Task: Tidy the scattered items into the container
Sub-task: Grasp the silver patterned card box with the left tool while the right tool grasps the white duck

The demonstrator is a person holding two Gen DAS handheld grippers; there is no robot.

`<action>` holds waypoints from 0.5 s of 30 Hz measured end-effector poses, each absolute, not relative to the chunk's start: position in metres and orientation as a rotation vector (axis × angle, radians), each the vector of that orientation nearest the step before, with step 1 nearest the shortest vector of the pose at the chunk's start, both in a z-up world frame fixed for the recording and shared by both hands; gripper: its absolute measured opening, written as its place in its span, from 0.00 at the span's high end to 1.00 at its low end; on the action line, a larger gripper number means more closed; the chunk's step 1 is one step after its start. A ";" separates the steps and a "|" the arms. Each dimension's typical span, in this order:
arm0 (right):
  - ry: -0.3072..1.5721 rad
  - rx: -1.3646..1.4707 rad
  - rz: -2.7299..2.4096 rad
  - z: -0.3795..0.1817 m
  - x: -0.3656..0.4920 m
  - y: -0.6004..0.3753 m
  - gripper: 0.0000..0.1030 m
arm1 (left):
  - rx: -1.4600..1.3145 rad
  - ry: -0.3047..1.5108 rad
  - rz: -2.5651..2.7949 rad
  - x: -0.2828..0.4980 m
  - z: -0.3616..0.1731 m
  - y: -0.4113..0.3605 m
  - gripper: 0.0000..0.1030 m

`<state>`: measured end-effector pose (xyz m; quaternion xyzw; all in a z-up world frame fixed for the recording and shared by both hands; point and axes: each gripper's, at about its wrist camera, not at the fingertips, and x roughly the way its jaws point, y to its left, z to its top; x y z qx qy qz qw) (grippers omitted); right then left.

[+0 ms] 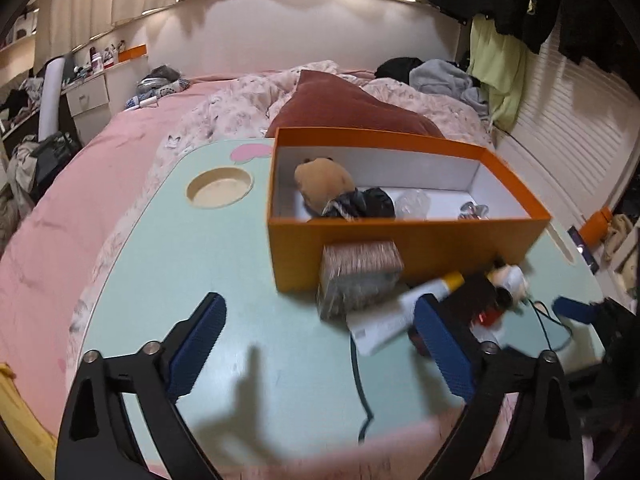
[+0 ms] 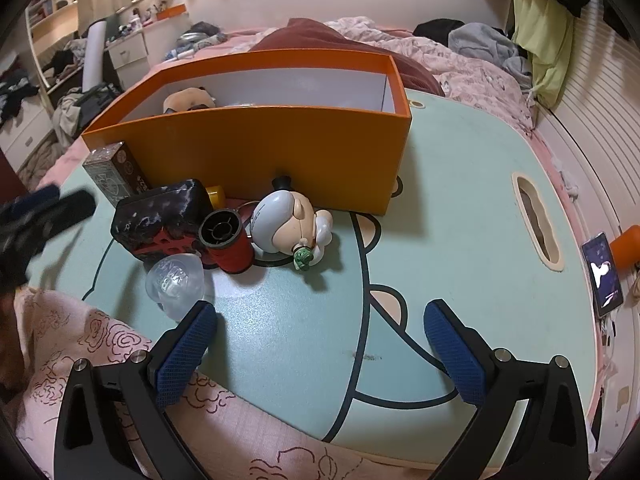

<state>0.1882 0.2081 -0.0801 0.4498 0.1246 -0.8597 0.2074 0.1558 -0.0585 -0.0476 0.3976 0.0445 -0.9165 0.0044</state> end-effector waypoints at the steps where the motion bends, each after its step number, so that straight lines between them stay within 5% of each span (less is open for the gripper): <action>1: 0.347 1.252 -2.394 -0.080 0.188 0.208 0.00 | 1.275 0.157 -2.869 0.149 -0.050 -0.058 0.28; 5: 0.346 1.252 -2.394 -0.080 0.188 0.208 0.00 | 1.403 0.186 -2.829 0.130 -0.066 -0.056 0.57; 15: 0.345 1.252 -2.394 -0.081 0.188 0.208 0.00 | 0.997 0.352 -3.022 0.205 -0.031 -0.079 0.59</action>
